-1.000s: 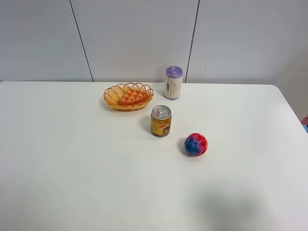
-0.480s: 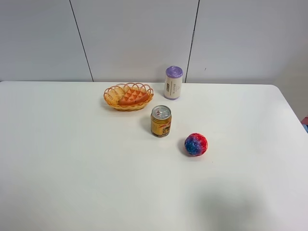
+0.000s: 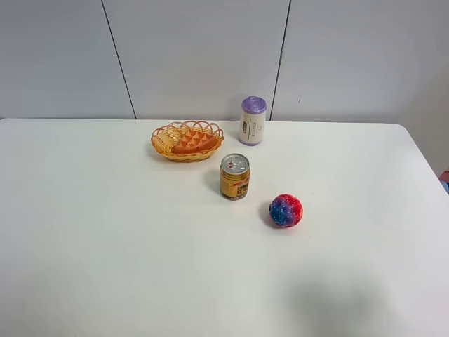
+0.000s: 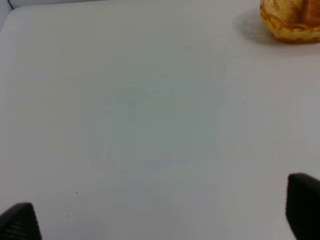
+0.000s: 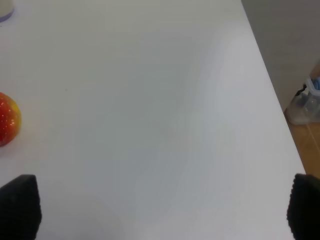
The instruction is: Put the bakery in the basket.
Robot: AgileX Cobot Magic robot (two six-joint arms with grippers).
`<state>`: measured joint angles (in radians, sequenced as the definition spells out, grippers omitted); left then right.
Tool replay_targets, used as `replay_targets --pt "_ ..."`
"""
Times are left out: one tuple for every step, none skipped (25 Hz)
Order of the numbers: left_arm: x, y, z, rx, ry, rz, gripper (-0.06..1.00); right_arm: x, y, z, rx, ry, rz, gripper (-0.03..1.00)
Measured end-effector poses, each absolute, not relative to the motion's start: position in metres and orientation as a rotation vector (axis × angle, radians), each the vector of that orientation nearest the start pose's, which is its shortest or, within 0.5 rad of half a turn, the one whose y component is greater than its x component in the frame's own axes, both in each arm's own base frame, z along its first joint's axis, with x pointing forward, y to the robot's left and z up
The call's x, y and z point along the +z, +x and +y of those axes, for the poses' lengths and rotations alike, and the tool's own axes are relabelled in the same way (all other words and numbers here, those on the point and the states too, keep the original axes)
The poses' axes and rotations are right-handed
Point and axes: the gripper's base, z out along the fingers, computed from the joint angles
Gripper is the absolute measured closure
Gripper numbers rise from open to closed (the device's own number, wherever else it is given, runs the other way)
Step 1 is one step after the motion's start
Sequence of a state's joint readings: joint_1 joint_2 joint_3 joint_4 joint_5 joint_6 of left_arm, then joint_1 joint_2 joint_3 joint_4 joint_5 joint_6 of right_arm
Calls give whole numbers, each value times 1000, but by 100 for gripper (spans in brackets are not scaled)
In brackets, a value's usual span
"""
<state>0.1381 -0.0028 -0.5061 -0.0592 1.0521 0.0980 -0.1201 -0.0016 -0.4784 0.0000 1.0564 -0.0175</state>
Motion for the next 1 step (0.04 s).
replay_targets --pt "280 -5 -5 79 -38 2026 -5 272 -2 0 -85 106 2058 -2"
